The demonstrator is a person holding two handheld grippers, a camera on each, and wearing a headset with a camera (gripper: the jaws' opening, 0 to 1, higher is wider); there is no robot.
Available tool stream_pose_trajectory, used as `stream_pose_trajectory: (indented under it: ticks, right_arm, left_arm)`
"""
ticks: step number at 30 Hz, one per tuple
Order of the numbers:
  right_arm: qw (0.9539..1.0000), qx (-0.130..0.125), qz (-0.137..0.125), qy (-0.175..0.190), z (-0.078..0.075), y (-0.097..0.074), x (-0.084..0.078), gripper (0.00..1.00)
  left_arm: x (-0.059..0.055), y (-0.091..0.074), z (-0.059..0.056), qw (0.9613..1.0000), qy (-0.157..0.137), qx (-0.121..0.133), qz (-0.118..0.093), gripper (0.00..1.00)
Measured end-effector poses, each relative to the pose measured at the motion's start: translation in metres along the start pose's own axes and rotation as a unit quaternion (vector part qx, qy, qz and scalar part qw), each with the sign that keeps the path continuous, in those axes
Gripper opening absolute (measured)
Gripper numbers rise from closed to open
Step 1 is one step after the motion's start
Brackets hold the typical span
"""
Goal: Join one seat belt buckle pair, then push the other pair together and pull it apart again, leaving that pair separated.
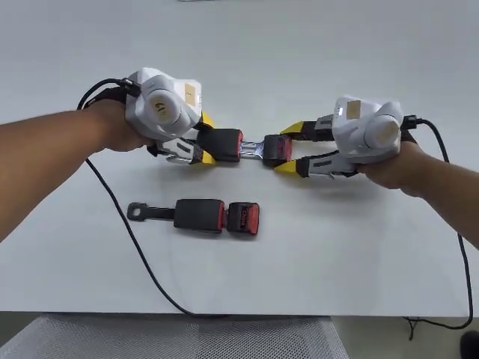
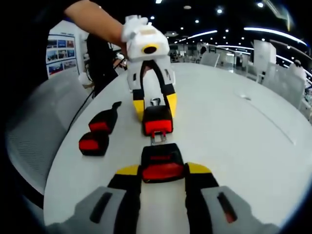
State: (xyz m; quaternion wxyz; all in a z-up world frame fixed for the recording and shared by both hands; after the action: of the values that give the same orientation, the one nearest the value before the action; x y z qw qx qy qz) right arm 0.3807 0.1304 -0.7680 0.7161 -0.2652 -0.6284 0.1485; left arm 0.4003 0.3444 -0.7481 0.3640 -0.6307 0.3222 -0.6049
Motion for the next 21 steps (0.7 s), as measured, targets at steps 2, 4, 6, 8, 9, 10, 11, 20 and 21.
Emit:
stream_pose_trajectory:
  ticks: [2,4,6,8,9,10,11,20,21]
  right_arm:
    - [1.0,0.0,0.002,-0.002,0.0,0.0,0.001,0.34]
    - [1.0,0.0,0.007,-0.005,-0.001,0.001,0.002,0.34]
    - [0.9999,-0.002,0.009,-0.007,-0.001,0.005,0.005,0.34]
    - [0.9999,-0.006,0.009,-0.007,0.0,0.011,0.009,0.34]
    - [0.9997,-0.01,0.012,-0.018,0.0,0.014,0.012,0.34]
    - [0.9997,-0.009,0.014,-0.016,0.0,0.013,0.01,0.34]
    - [0.9998,-0.008,0.012,-0.012,0.001,0.013,0.01,0.34]
    - [0.9998,-0.012,0.018,0.001,0.004,0.019,0.013,0.34]
    - [0.9997,-0.015,0.017,0.001,0.005,0.021,0.014,0.34]
  left_arm:
    - [0.0,0.0,0.0,1.0,0.0,0.0,0.0,0.35]
    - [0.0,0.0,0.0,1.0,-0.001,0.0,0.001,0.35]
    - [0.001,0.001,-0.001,1.0,-0.003,0.002,0.001,0.35]
    - [0.002,0.001,-0.001,1.0,-0.002,0.003,0.001,0.35]
    - [0.002,0.001,-0.001,1.0,-0.001,0.003,0.002,0.35]
    - [0.002,0.001,0.0,1.0,-0.001,0.003,0.001,0.35]
    - [0.001,0.001,0.0,1.0,-0.001,0.003,-0.001,0.35]
    - [0.003,0.002,0.001,0.9999,0.011,-0.002,0.006,0.35]
    - [0.003,0.002,0.002,0.9999,0.013,-0.003,0.006,0.35]
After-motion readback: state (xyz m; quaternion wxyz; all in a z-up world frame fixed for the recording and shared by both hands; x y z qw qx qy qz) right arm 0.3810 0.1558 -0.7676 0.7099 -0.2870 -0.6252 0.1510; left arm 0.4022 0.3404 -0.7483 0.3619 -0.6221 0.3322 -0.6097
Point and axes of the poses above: the centre of the closed fingertips' face, and the gripper's own axes: y roughly forward along the fingers, z roughly to its left, x roughly out of its top, the point moved 9 cm from there along -y, roughly backward along the fingers
